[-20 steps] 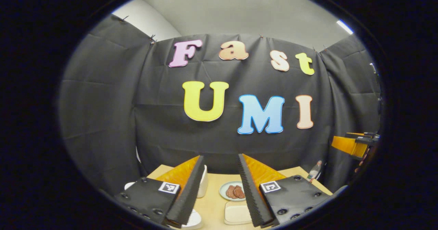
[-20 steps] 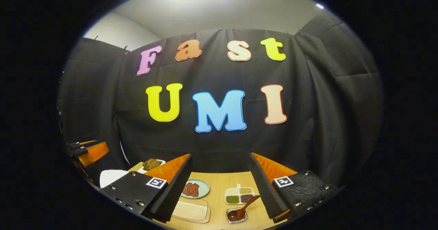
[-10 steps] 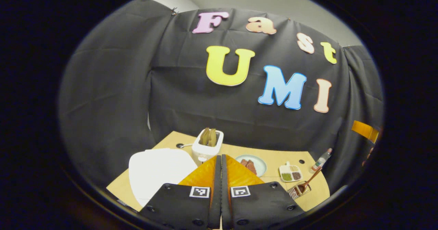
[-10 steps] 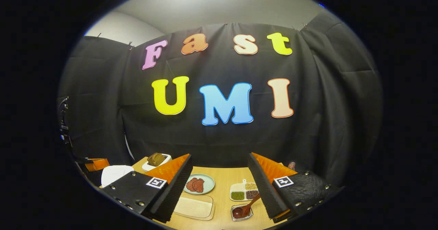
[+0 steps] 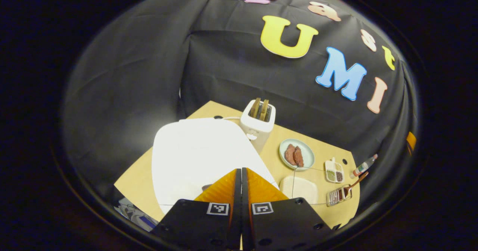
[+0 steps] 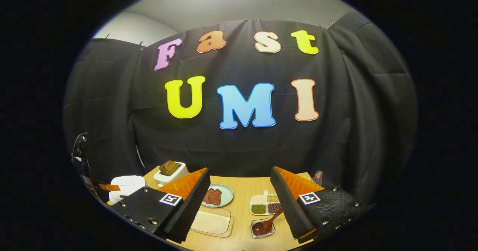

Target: Close the left gripper, press the button to open the rice cooker; take a wooden spoon from the chopstick holder with the right hand, scoop a spoonful of rice and pour it into the rice cooker, then put the wooden spoon back into the chopstick holder.

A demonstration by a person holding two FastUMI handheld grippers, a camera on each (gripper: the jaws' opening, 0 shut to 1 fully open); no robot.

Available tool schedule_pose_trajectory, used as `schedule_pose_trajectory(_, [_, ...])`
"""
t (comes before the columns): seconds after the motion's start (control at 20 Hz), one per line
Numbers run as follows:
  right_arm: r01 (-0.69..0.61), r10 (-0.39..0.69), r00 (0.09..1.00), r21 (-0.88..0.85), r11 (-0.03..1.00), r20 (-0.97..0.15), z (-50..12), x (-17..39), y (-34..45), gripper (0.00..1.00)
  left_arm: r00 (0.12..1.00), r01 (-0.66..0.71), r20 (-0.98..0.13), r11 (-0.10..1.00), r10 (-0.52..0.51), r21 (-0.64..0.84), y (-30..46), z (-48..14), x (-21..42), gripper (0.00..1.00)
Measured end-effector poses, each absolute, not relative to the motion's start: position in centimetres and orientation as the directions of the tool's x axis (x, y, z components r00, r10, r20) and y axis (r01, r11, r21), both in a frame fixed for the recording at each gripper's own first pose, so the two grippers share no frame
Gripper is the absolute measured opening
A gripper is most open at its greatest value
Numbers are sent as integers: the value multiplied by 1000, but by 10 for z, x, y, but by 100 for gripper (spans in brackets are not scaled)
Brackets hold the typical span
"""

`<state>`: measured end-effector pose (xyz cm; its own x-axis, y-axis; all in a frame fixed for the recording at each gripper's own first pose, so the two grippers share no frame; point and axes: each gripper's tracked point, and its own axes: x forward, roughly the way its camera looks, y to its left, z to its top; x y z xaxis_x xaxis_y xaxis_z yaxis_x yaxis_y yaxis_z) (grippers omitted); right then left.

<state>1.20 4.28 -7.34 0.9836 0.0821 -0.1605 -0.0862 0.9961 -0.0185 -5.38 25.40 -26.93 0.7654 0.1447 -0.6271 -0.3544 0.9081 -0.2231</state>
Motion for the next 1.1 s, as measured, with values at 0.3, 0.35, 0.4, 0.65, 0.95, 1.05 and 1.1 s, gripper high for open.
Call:
schedule_pose_trajectory(0.3, [-59, 54, 985, -25, 998, -165, -75, 11, 35, 98, 700, -389, -694, 905, 170, -171, 268, -307, -61, 8])
schedule_pose_trajectory(0.35, [-59, 54, 984, -25, 998, -167, -76, 11, 36, 98, 678, -394, -713, 907, 179, -147, 272, -316, -62, 9])
schedule_pose_trajectory(0.4, [-60, 56, 984, -21, 998, -169, -77, 11, 36, 98, 659, -399, -732, 906, 175, -143, 270, -320, -65, 8])
schedule_pose_trajectory(0.65, [-71, 67, 983, -14, 997, -168, -77, 10, 37, 98, 698, -377, -676, 924, 234, -69, 276, -297, -56, 9])
schedule_pose_trajectory(0.95, [-60, 56, 984, -20, 998, -167, -76, 9, 37, 98, 872, -397, -306, 917, 383, 15, 281, -151, -43, 14])
schedule_pose_trajectory(1.05, [-61, 56, 985, -30, 998, -164, -76, 10, 37, 98, 897, -374, -255, 927, 361, -6, 267, -129, -44, 22])
schedule_pose_trajectory(1.1, [-62, 56, 985, -34, 997, -163, -77, 10, 36, 98, 907, -366, -226, 931, 355, -7, 263, -120, -44, 29])
